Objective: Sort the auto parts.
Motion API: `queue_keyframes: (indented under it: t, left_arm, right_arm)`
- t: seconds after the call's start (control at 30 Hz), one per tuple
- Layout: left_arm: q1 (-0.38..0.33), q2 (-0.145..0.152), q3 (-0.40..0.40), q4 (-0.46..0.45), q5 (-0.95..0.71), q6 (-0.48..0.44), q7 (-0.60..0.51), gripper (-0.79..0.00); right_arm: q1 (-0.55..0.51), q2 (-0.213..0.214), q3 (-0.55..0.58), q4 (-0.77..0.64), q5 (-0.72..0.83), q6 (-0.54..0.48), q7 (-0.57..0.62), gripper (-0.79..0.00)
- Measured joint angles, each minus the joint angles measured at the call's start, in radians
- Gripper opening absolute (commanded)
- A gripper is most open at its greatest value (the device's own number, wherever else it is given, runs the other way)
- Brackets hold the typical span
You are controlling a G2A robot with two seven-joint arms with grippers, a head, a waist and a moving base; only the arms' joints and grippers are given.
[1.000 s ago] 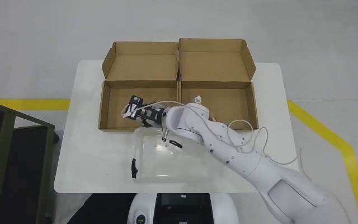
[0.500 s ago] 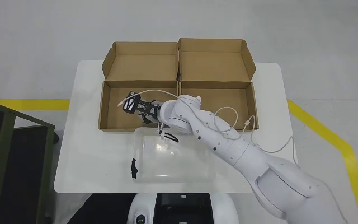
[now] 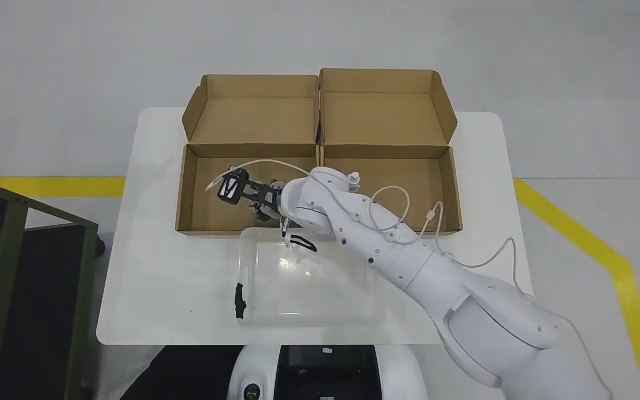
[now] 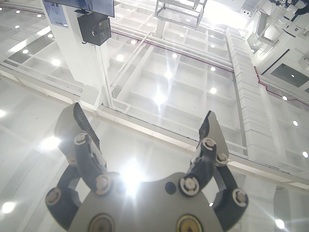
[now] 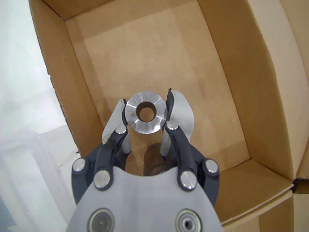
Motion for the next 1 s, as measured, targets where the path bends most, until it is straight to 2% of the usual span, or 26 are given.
queue_keyframes:
  t: [0.1,0.3,0.63,0.83,1.0]
  left_arm:
    - [0.0,0.0,0.0,0.0,0.0,0.0,0.0,0.0]
    - [0.0,0.0,0.0,0.0,0.0,0.0,0.0,0.0]
    - [0.0,0.0,0.0,0.0,0.0,0.0,0.0,0.0]
    - [0.0,0.0,0.0,0.0,0.0,0.0,0.0,0.0]
    - [0.0,0.0,0.0,0.0,0.0,0.0,0.0,0.0]
  right_arm:
    - [0.0,-0.008,0.001,0.015,-0.007,-0.005,0.001,-0.591]
    - [0.0,-0.022,0.004,0.037,-0.022,-0.016,0.001,-0.48]
    - [-0.006,-0.027,0.04,0.004,-0.041,-0.028,-0.021,-0.416]
    - [-0.049,0.011,0.119,-0.142,-0.069,-0.051,-0.035,-0.397]
    - [-0.155,0.068,0.225,-0.322,-0.11,-0.079,-0.031,-0.388]
